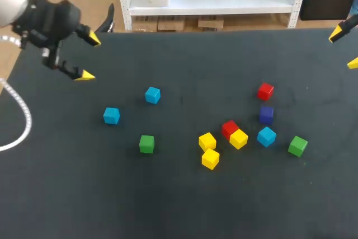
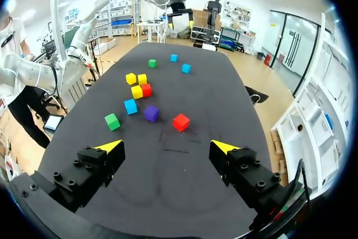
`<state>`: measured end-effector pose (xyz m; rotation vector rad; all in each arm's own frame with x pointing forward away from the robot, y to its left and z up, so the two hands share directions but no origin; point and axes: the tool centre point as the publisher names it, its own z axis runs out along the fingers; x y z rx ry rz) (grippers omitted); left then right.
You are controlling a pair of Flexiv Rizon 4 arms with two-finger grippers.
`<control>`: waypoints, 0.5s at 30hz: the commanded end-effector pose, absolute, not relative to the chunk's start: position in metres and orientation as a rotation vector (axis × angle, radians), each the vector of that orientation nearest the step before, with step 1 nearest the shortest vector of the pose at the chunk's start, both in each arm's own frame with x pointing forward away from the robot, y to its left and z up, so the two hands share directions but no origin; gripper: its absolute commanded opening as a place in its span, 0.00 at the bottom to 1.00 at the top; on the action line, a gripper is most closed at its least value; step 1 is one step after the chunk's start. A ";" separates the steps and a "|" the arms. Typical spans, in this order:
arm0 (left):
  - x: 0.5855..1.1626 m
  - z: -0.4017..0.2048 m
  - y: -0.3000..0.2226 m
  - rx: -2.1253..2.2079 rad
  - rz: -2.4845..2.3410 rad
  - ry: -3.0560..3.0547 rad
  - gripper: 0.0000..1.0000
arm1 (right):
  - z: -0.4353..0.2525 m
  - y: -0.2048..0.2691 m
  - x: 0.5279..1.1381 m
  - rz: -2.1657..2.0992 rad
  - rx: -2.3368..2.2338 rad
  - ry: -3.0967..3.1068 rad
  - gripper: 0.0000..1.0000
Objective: Place the blue cubes, place green cubes on the blue cubes, place the yellow cubes on the green cubes, then place the red cubes on the yellow cubes, and place purple cube on the red cubes.
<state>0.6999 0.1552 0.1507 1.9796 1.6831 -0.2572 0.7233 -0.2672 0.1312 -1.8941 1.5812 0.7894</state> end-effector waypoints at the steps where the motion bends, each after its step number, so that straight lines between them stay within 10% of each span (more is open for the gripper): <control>1: 0.727 0.135 0.128 2.428 -0.434 1.603 1.00 | 0.131 -0.267 0.722 0.786 -1.893 1.581 1.00; 15: 0.743 0.090 0.082 2.648 -0.455 1.559 1.00 | 0.131 -0.267 0.722 0.786 -1.893 1.581 1.00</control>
